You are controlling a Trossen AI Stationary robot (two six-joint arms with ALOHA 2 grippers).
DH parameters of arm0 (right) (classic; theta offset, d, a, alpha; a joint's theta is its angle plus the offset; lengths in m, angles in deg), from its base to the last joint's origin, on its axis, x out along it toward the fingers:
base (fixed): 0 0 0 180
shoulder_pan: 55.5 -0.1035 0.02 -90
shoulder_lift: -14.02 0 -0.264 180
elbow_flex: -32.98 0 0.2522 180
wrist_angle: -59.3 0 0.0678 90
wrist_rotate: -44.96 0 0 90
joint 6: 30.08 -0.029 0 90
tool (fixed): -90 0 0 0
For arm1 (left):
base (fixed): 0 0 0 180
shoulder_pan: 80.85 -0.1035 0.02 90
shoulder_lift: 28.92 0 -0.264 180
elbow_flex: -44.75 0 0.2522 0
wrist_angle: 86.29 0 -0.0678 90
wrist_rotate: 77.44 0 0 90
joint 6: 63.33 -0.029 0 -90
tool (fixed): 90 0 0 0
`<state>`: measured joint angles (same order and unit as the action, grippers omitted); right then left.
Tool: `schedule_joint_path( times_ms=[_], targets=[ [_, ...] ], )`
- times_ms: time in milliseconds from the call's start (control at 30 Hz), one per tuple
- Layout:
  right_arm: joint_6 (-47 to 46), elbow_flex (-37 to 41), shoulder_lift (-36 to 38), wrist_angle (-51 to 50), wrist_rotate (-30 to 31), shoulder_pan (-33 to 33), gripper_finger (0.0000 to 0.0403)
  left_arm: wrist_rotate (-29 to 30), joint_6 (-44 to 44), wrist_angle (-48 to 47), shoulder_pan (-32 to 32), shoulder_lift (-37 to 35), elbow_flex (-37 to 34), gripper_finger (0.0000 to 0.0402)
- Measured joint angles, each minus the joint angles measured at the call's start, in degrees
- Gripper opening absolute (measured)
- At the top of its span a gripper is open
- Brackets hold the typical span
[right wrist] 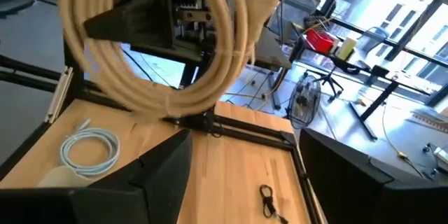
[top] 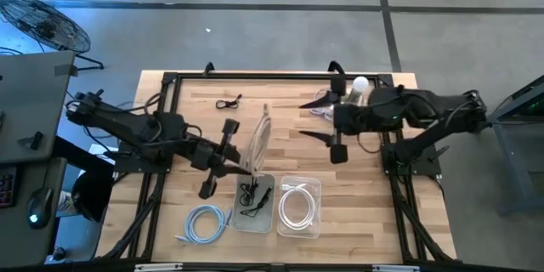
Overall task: Pick & Place USB Port
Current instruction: Put the brown HDMI cable into the transparent bin
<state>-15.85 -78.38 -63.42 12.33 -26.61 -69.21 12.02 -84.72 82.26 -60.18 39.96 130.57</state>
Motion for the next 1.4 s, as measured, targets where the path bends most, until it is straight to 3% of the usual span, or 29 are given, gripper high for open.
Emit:
schedule_joint_path(
  times_ms=[967, 1400],
  targets=[
    [0.87, 0.0, -6.74, 7.8, -25.71, 8.25, 0.0255, -5.62, -4.72, 7.83, -0.53, 4.83, 0.0, 0.001],
    [0.84, 0.0, -7.2, 8.23, -31.8, 8.87, 0.0205, -6.45, -5.38, 7.81, -1.22, 5.0, 0.0, 0.001]
  ],
)
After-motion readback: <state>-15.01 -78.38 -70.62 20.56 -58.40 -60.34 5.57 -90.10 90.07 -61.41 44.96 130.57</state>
